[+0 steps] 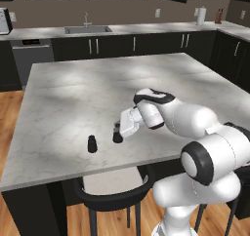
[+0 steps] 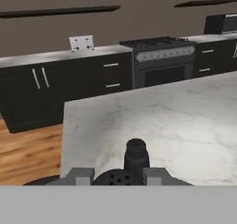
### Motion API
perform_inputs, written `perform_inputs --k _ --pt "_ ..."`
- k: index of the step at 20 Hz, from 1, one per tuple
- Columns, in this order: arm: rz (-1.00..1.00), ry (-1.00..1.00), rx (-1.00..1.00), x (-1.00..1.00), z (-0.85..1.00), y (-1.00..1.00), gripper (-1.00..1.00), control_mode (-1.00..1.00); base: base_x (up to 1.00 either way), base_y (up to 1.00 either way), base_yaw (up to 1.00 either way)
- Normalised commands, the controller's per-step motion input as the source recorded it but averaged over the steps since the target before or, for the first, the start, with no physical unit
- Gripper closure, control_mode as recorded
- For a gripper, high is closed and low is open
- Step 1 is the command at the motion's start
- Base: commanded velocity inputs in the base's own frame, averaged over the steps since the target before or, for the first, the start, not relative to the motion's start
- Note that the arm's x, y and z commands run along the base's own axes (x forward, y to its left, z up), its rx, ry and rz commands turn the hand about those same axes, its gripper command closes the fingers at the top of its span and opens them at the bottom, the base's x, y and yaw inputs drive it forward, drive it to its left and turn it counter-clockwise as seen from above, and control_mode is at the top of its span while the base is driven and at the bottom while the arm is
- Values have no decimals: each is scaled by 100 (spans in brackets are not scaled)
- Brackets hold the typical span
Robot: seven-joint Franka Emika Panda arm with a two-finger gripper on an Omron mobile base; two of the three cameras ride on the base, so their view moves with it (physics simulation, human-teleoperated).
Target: The dining table condiment station is running low on shaker. Refill the condiment station by opening the cabinet and taking the shaker from the cabinet and placing it on the dining table.
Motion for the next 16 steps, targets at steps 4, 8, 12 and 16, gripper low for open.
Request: perform_inputs --k 4,8,12,16 --pt "0 0 0 17 -27 8 100 -100 0 0 0" --pt "0 0 0 11 -35 0 100 -100 0 0 0" --pt "0 0 0 14 -33 1 100 -100 0 0 0" --pt "0 0 0 16 -31 6 100 -100 0 0 0"
